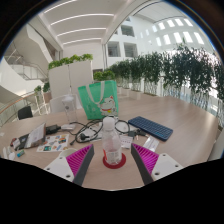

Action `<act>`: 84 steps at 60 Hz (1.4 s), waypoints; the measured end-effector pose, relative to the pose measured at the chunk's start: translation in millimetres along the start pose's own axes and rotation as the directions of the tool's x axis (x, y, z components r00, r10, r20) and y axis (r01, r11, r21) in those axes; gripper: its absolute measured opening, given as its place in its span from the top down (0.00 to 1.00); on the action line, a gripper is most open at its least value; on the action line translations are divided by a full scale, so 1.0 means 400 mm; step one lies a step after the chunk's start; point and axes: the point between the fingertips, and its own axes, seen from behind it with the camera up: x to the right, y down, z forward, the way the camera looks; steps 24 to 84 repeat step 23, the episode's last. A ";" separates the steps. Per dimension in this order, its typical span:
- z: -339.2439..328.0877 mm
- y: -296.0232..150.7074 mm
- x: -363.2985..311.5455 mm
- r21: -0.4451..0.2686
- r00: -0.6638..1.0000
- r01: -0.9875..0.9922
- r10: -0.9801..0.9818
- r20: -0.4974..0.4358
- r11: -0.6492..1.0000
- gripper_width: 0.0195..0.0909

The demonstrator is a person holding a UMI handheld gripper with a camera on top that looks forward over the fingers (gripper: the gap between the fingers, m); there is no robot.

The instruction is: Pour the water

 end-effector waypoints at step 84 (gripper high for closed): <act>-0.592 -0.087 -0.223 0.024 0.995 0.090 -0.089 -0.039 0.996 0.10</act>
